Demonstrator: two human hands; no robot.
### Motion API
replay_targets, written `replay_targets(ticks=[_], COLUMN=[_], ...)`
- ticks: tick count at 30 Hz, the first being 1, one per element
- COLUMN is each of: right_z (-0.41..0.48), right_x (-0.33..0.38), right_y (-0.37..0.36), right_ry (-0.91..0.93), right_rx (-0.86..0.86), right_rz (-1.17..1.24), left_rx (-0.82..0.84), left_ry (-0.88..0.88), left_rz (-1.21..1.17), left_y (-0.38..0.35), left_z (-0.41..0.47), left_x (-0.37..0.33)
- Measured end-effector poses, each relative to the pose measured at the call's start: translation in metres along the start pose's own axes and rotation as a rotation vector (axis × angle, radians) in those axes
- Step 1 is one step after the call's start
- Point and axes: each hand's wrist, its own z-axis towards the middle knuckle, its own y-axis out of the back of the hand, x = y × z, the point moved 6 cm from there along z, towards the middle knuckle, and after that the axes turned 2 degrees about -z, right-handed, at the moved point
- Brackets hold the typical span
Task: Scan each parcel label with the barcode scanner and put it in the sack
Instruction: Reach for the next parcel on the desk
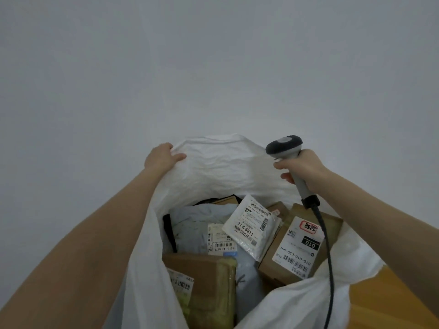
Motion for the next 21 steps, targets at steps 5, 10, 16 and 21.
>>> replay_targets(ticks=[5, 10, 16, 21], right_z=[-0.034, -0.089, -0.148, -0.178], right_x=[0.007, 0.0, -0.037, -0.056], right_y=[0.005, -0.017, -0.051, -0.059], right_ry=[0.028, -0.05, -0.04, -0.042], right_rx=[0.112, 0.313, 0.499, 0.563], right_rz=[-0.056, -0.038, 0.028, 0.069], left_rx=[-0.002, 0.047, 0.1, -0.261], left_ry=[0.06, 0.393, 0.602, 0.547], left_rz=[0.169, 0.044, -0.441, -0.787], left_y=[-0.013, 0.003, -0.028, 0.032], left_z=[-0.052, -0.136, -0.249, -0.25], left_x=[0.009, 0.056, 0.072, 0.076])
